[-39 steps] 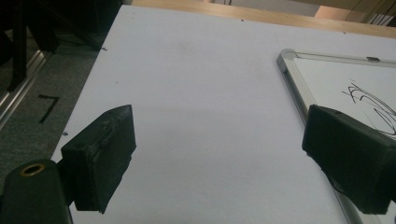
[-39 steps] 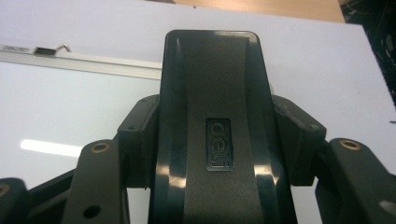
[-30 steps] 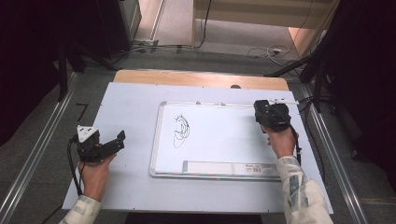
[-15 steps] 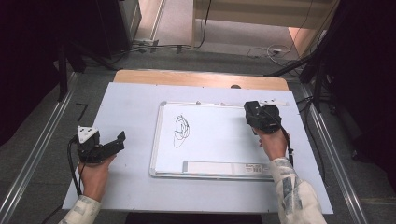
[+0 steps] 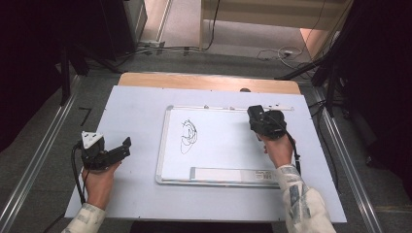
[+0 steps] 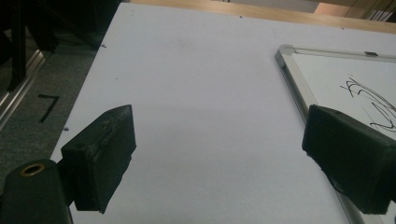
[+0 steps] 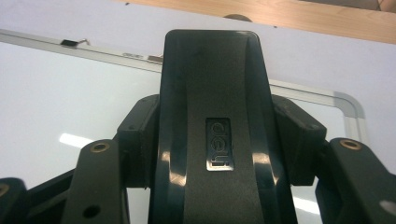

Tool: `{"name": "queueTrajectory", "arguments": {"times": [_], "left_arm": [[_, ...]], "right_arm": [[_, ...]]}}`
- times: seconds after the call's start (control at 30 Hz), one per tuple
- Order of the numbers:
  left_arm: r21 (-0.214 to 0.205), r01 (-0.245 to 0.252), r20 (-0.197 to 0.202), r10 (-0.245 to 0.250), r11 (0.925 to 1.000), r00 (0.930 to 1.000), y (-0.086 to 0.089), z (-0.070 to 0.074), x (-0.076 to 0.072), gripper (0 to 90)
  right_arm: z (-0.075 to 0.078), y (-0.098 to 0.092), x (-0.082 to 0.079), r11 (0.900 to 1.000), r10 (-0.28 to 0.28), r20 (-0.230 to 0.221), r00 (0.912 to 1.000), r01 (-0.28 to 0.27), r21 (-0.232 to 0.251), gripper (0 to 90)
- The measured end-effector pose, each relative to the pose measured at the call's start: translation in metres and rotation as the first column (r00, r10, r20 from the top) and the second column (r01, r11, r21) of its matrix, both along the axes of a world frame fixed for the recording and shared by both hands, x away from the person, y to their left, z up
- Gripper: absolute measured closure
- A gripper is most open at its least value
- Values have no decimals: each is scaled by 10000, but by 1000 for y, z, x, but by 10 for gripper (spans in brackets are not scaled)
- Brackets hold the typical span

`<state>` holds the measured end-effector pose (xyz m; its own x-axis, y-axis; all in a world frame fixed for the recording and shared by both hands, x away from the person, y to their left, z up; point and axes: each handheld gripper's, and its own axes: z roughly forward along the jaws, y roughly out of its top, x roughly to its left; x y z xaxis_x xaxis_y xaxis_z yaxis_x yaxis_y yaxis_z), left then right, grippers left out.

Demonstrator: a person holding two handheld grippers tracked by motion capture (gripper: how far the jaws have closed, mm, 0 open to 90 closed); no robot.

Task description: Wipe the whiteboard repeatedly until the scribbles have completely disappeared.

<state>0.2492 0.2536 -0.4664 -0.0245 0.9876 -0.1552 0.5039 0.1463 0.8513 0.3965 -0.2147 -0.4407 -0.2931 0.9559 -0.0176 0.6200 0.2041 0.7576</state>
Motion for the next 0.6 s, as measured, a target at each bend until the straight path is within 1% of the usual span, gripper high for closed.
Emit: {"name": "queueTrajectory", "arguments": {"times": [0.13,0.27,0.6], "left_arm": [[-20,28,25,-28,10000,10000,0,0,0,101],[-17,-6,26,6,10000,10000,0,0,-1,102],[19,33,-16,-33,10000,10000,1,0,-3,102]], "right_arm": [[-2,14,-1,9998,192,-33,9998,-192,85,374],[-5,32,-3,9986,525,-54,9986,-525,48,374],[-15,78,-5,9919,1257,-190,9919,-1253,219,374]]}}
